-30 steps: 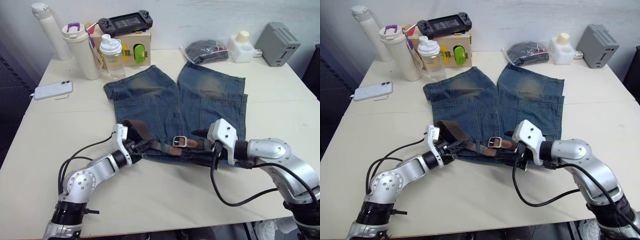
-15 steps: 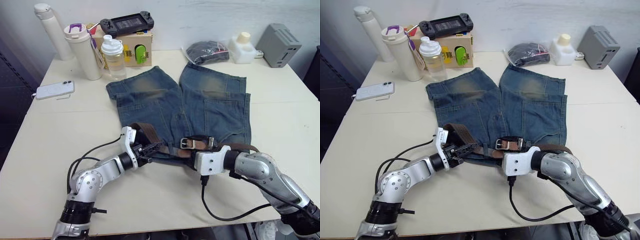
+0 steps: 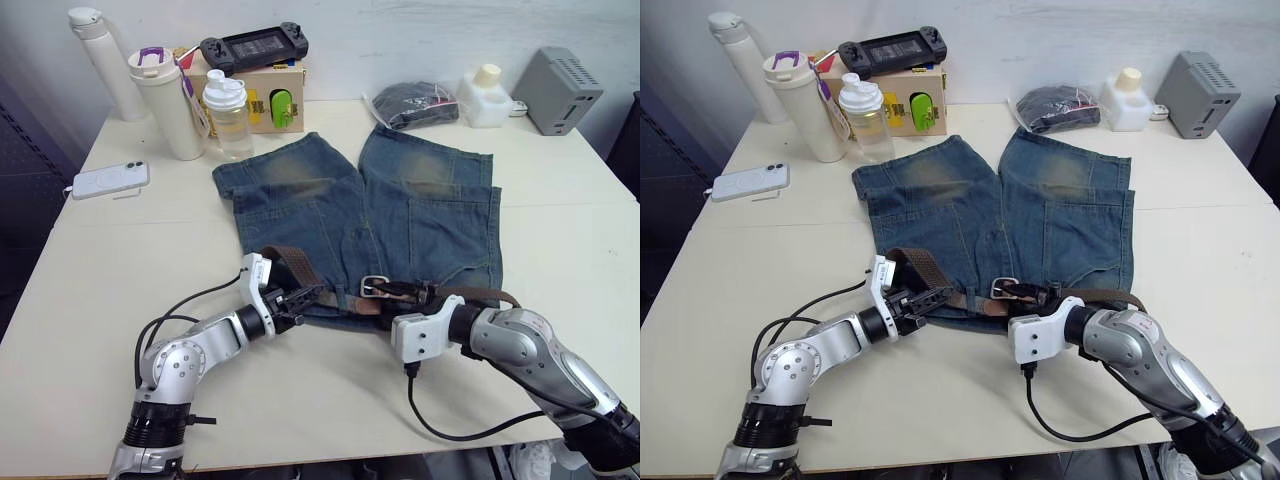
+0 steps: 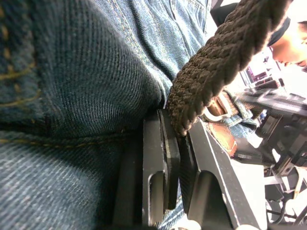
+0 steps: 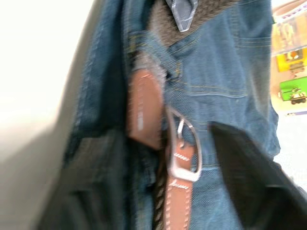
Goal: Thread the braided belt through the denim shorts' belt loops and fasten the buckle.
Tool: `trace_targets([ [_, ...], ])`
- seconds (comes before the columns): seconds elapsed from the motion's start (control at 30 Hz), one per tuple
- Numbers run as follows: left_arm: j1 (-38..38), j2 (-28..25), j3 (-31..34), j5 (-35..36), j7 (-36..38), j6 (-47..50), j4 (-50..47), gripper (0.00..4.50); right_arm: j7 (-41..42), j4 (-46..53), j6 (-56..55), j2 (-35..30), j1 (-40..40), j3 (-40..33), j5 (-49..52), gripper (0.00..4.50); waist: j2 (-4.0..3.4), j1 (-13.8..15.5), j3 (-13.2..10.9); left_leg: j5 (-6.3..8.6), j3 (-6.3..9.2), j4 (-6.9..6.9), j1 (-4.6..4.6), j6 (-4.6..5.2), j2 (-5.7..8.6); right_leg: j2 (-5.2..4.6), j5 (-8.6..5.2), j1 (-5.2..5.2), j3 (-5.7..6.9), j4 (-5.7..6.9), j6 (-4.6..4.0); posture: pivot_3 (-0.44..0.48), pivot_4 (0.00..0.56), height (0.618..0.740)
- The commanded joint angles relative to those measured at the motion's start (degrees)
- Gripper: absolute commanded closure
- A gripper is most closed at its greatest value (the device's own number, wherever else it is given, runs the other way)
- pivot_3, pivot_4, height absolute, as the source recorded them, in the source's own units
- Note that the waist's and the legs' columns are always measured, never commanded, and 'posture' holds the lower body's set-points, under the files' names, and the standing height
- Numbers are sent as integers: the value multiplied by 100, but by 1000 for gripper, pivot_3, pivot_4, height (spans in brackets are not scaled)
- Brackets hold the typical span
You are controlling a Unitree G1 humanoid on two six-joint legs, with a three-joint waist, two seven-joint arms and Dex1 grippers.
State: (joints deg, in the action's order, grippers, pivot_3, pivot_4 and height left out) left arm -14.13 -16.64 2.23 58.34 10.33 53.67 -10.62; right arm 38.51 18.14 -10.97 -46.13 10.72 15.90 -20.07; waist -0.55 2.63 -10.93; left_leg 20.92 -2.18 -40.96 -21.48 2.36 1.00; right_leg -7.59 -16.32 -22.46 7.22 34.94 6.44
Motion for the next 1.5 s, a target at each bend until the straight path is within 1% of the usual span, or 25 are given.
trace_targets([
  [0.03, 15, 26, 50, -49, 97, 90, -152, 4500, -5, 140, -126, 122, -15, 14, -113, 3865, 0, -2, 0, 0, 0, 0, 0, 0, -1, 0, 0, 0, 0, 0, 0, 0, 150, 690],
  [0.07, 10, 35, 62, -54, 100, 100, -149, 4500, 5, 135, -130, 150, -25, 25, -140, 4308, 0, -3, 0, 0, 0, 0, 0, 0, -1, 0, 0, 0, 0, 1, 0, 0, 150, 690],
  [0.1, 5, 41, 71, -64, 106, 106, -146, 4500, 18, 127, -141, 176, -25, 33, -162, 4418, 0, -4, 0, 0, 0, 0, 1, 0, -2, 1, 0, 0, 0, 1, -1, 0, 150, 690],
  [0.4, 5, 112, 153, -147, 75, 125, -221, 4500, 145, 147, -91, 290, -10, 11, -200, 4418, 0, -26, 0, 0, 1, 0, 1, -1, -4, 0, -1, 0, 0, 1, -1, 0, 150, 690],
  [0.43, 14, 123, 171, -161, 66, 101, -241, 3650, 153, 149, -84, 296, -9, 6, -195, 4500, 0, -27, 0, 0, 0, 0, 1, -1, -4, 0, -1, 0, 0, 1, -1, 0, 150, 690],
  [0.47, 18, 134, 210, -162, 61, 69, -267, 3380, 158, 145, -71, 302, -6, -6, -193, 4500, 0, -26, 0, 0, 0, 0, 1, -1, -4, 0, -1, 0, 0, 1, -1, 0, 150, 690],
  [0.53, 56, 29, 278, -131, 109, 114, -428, 2515, 183, 155, -36, 306, -9, -62, -142, 4500, 0, -32, 0, 0, 0, 0, 1, -1, -4, 0, -1, 0, 0, 1, -1, 0, 150, 690],
  [0.57, 110, -64, 374, -34, 107, 196, -565, 1994, 215, 186, 10, 304, -11, -112, -80, 4500, 0, -41, 0, 0, 0, 0, 1, -1, -5, 0, -1, 0, 0, 1, -1, 0, 150, 690],
  [0.6, 150, -127, 440, 36, 102, 259, -660, 1597, 238, 210, 42, 303, -13, -146, -37, 4500, 0, -56, 0, 1, 0, 0, 1, -1, -5, 0, -1, 0, -1, 2, -1, 0, 150, 690],
  [0.67, 328, -318, 629, 374, 174, 457, -965, 651, 293, 265, 138, 318, 0, -242, 107, 4500, 0, -92, 0, 3, 1, 2, 1, -5, -11, -2, -1, 0, -2, 4, -3, 0, 150, 690],
  [0.73, 550, -527, 752, 573, 238, 599, -1247, 651, 342, 310, 239, 341, 18, -334, 268, 4500, -2, -119, -1, 5, 2, 3, 1, -9, -17, -5, -2, 0, -2, 3, -4, 0, 150, 690],
  [0.83, 793, -755, 789, 649, 296, 695, -1519, 651, 403, 342, 290, 319, 42, -385, 349, 4500, -3, -110, -2, 6, 3, 4, 1, -11, -18, -5, -4, 0, -1, 2, -7, 0, 150, 690],
  [0.87, 846, -825, 733, 540, 322, 654, -1621, 651, 417, 340, 289, 313, 48, -395, 361, 4500, -4, -104, -2, 6, 3, 3, 1, -11, -18, -6, -4, 1, -1, 1, -7, 0, 150, 690],
  [0.93, 894, -924, 529, 106, 349, 424, -1805, 651, 437, 341, 283, 316, 47, -407, 369, 4500, -3, -98, -2, 6, 4, 1, 1, -11, -16, -6, -4, 1, -1, -4, -7, 0, 150, 690],
  [1.0, 871, -908, 375, -259, 312, 178, -1865, 1184, 452, 342, 278, 322, 46, -414, 369, 4500, -4, -98, -3, 7, 3, 1, 1, -12, -12, -4, -4, 2, -1, -12, -8, 0, 150, 690],
  [1.03, 867, -935, 244, -500, 416, -30, -1948, 1424, 464, 342, 273, 322, 46, -410, 376, 4500, -4, -103, -3, 7, 3, 1, 2, -12, -12, -4, -4, 2, -1, -12, -8, 0, 150, 690],
  [1.07, 857, -957, 112, -735, 471, -207, -2016, 1817, 468, 336, 264, 323, 48, -402, 373, 4500, -4, -107, -3, 7, 2, 3, 2, -13, -12, -3, -4, 1, -2, -10, -8, 0, 150, 690],
  [1.17, 859, -988, -184, -1224, 585, -530, -2109, 3228, 485, 328, 240, 319, 50, -380, 361, 4500, -5, -110, -3, 7, 1, 7, 1, -13, -13, 0, -5, -1, -1, -7, -9, 0, 150, 690],
  [1.23, 955, -1203, -615, -1900, 634, -758, -1980, 4145, 493, 334, 239, 316, 39, -385, 369, 4500, -5, -111, -3, 7, 1, 7, 1, -13, -14, -1, -5, -1, 0, -7, -9, 0, 150, 690],
  [1.27, 996, -1351, -859, -2283, 666, -900, -1907, 4405, 496, 338, 240, 314, 36, -387, 369, 4500, -5, -115, -3, 7, 0, 7, 2, -13, -14, -1, -5, -1, 0, -9, -9, 0, 150, 690],
  [1.4, 1118, -1893, -1747, -3605, 868, -1492, -1490, 4405, 572, 462, 409, 315, 15, -479, 497, 4500, -10, -101, -3, 7, 0, 8, 4, -13, -14, 1, -8, -1, 1, -11, -14, 0, 150, 690],
  [1.5, 1161, -1956, -1931, -4028, 942, -1713, -1274, 4405, 710, 646, 577, 234, -20, -662, 739, 4500, -17, -101, 1, 10, -2, 10, 15, -17, -14, -10, -8, 6, -5, -17, -15, 0, 150, 690],
])
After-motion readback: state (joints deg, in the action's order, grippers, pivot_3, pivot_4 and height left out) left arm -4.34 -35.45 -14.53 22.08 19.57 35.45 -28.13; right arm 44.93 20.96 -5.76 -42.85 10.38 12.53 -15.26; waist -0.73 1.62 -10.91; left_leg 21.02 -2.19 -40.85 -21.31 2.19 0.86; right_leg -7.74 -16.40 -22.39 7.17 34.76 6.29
